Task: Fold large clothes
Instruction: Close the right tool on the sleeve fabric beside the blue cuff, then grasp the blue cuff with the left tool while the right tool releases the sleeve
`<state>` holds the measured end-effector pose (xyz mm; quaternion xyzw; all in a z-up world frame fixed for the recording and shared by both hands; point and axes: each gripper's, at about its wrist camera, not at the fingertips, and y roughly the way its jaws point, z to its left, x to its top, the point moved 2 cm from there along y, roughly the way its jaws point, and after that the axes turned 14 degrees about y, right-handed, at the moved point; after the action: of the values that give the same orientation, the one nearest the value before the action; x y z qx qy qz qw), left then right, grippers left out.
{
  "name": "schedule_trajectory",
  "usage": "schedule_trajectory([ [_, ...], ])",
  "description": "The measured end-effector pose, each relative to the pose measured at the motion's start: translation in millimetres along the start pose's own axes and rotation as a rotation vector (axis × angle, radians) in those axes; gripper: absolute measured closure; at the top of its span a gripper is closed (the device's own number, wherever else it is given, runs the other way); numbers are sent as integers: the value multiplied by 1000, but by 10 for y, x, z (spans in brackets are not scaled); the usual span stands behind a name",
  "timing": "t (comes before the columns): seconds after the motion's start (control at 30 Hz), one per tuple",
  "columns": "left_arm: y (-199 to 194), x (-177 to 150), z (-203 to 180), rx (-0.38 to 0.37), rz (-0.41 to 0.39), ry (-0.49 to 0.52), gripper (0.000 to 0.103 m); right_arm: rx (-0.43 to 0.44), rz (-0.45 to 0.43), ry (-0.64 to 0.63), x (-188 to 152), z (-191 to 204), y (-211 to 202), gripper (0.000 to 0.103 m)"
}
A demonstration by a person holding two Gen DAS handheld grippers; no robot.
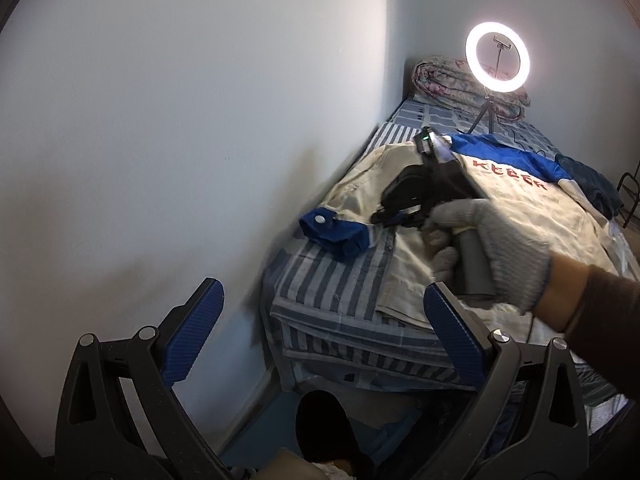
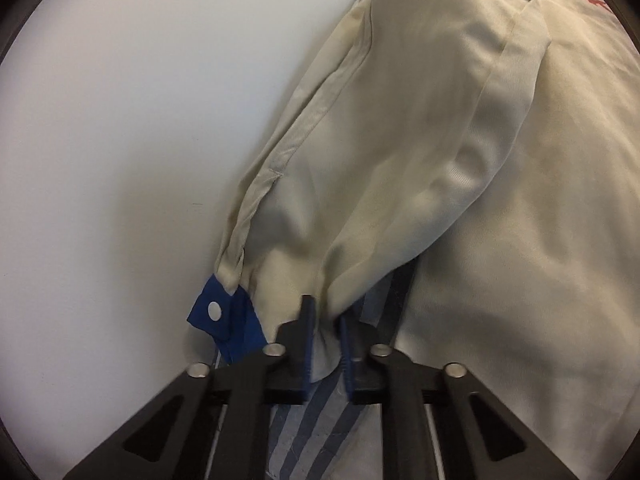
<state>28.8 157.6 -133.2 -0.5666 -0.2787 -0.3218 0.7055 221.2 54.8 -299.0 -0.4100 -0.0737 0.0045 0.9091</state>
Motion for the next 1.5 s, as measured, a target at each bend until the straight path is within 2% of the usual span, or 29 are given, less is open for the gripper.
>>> schedule_trajectory([
  [0.2, 114, 124, 27, -1, -3, -5, 1, -2, -44, -114, -13, 62, -609, 101],
  [0.3, 228, 249, -48, -60, -2, 14, 2, -22, -49, -129, -22, -91, -869, 101],
  [0.33, 278, 297, -93, -85, -1, 16, 3, -38, -57, -132, -31, -149, -917, 101],
  [0.37, 350, 347, -145, -122, 4, 12, 9, -61, -63, -134, -30, -237, -956, 101],
  [0.43, 535, 436, -243, -195, 33, -6, 21, -99, -71, -122, -14, -399, -1007, 101],
  [0.5, 821, 512, -362, -268, 87, -28, 41, -99, -66, -80, -2, -590, -1013, 101],
  [0.53, 983, 537, -411, -301, 116, -45, 42, -93, -66, -60, 14, -706, -979, 101],
  [0.57, 1138, 554, -444, -323, 141, -67, 43, -86, -63, -48, 60, -646, -1025, 101],
  [0.67, 1604, 591, -499, -355, 219, -127, 43, -46, -55, -26, 38, -739, -1000, 101],
  [0.77, 2080, 529, -472, -372, 312, -237, 44, -24, -61, -38, -5, -751, -1068, 101],
  [0.93, 2518, 453, -486, -457, 383, -380, 57, -12, -62, -60, -8, -851, -1111, 101],
  [0.97, 2570, 462, -496, -458, 384, -384, 63, -12, -62, -63, -13, -836, -1121, 101],
  [1.0, 2616, 482, -514, -456, 384, -376, 74, -12, -62, -65, 0, -876, -1059, 101],
  [1.1, 2684, 516, -486, -424, 388, -378, 90, -8, -60, -74, -31, -950, -1017, 100],
  [1.17, 2661, 574, -442, -399, 372, -382, 93, -18, -58, -89, -73, -886, -965, 98],
  [1.23, 2563, 633, -368, -339, 335, -342, 94, -29, -65, -114, -92, -859, -1017, 95],
  [1.33, 2367, 766, -191, -275, 267, -282, 95, 3, -138, -154, -8, -729, -1107, 83],
  [1.4, 2233, 866, -101, -236, 224, -242, 96, 11, -193, -179, 42, -608, -1236, 83],
  [1.5, 2069, 1049, -15, -185, 171, -175, 97, 5, -229, -186, 195, -426, -1234, 83],
])
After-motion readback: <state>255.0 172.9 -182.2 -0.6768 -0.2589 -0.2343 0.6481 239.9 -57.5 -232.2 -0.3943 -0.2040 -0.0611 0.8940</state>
